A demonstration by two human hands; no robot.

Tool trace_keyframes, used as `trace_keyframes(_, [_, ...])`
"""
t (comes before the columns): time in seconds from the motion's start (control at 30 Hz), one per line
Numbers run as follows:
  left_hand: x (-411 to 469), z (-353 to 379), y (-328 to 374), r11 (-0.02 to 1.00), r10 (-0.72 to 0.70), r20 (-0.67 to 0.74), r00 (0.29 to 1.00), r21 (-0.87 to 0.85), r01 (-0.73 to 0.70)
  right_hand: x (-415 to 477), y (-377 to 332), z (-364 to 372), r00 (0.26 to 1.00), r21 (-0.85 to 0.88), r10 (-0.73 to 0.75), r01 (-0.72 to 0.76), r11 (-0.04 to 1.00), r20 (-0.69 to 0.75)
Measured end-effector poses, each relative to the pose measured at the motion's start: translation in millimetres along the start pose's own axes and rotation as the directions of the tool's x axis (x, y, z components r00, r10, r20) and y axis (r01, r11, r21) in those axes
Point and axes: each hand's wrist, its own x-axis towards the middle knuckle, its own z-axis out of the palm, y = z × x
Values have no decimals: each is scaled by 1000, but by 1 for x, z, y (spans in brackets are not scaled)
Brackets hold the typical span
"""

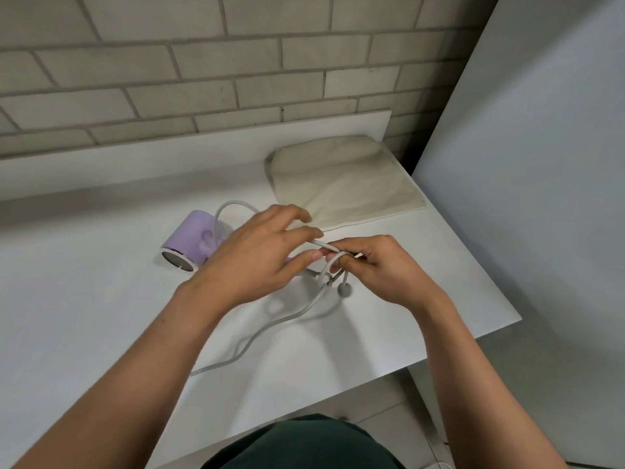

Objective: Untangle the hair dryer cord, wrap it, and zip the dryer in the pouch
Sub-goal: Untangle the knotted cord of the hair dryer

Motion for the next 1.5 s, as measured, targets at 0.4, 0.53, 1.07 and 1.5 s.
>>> trace_keyframes(0.4, [2, -15, -9, 948, -230, -331, 915, -290, 133, -2, 14, 2, 994, 59, 95, -92, 994, -48])
trace_keyframes(0.53, [-5, -35, -18, 891, -275, -307, 911, -437, 122, -1, 16, 4, 993, 17, 110, -109, 994, -48])
trace_keyframes(1.07, [-59, -64, -75, 676, -247, 97, 964, -696, 243, 8, 4, 5, 967, 138, 208, -188, 972, -146])
trace_keyframes(1.5, [-25, -8, -19, 825, -40, 526, 850, -463, 324, 14, -23, 1, 947, 250, 229, -171, 953, -226])
